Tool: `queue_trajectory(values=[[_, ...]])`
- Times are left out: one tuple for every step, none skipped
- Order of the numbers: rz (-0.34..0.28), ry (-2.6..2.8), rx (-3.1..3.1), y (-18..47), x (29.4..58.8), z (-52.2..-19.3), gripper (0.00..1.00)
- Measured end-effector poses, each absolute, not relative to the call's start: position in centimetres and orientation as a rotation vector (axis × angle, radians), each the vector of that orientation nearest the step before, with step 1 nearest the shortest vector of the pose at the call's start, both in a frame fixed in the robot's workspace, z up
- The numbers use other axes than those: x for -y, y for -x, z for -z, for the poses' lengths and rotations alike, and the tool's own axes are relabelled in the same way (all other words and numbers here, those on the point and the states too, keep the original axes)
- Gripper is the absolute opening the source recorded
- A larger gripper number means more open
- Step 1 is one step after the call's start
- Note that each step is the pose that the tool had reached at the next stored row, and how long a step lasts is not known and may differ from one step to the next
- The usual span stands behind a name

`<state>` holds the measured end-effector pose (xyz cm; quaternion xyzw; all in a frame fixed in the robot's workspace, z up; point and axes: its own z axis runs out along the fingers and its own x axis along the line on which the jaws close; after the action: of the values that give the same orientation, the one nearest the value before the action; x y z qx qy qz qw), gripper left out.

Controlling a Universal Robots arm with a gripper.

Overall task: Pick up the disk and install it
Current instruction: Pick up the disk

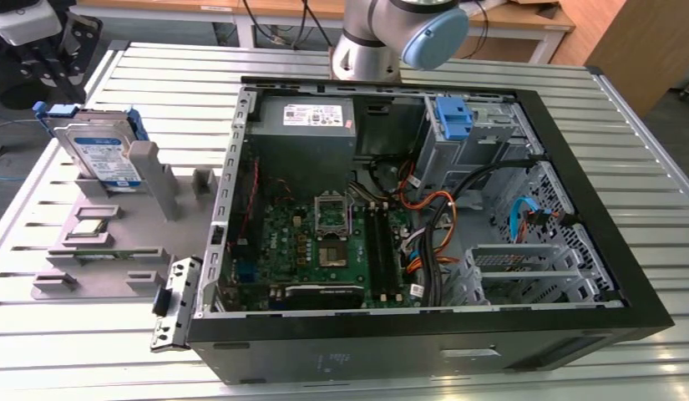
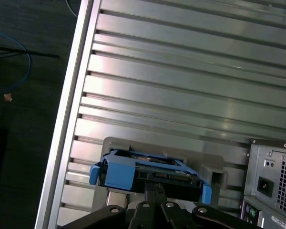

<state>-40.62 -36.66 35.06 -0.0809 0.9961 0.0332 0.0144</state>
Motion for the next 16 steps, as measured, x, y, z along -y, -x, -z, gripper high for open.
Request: queue_trajectory(values=[[-0.104, 0.259, -3.1, 40.62, 36.67, -35.06, 0.1], [-0.104, 0.267, -3.1, 40.62, 36.66, -35.06, 0.1], [-0.104, 0.274, -3.099, 40.62, 36.66, -35.05, 0.1], [-0.104, 0.28, -3.099, 40.62, 36.66, -35.05, 0.1], [-0.104, 0.288, -3.098, 40.62, 36.66, -35.05, 0.1], [-0.105, 0.296, -3.098, 40.62, 36.66, -35.04, 0.1], [-0.105, 0.305, -3.097, 40.62, 36.67, -35.04, 0.1], [-0.105, 0.315, -3.096, 40.62, 36.66, -35.03, 0.1], [-0.106, 0.325, -3.095, 40.62, 36.66, -35.02, 0.1], [-0.106, 0.336, -3.094, 40.62, 36.67, -35.01, 0.1], [-0.106, 0.349, -3.093, 40.62, 36.66, -35.0, 0.1], [-0.106, 0.362, -3.092, 40.62, 36.66, -34.99, 0.1], [-0.106, 0.375, -3.091, 40.62, 36.66, -34.98, 0.1], [-0.106, 0.388, -3.089, 40.62, 36.67, -34.98, 0.1], [-0.107, 0.403, -3.088, 40.62, 36.66, -34.97, 0.1], [-0.107, 0.418, -3.086, 40.62, 36.66, -34.97, 0.1]])
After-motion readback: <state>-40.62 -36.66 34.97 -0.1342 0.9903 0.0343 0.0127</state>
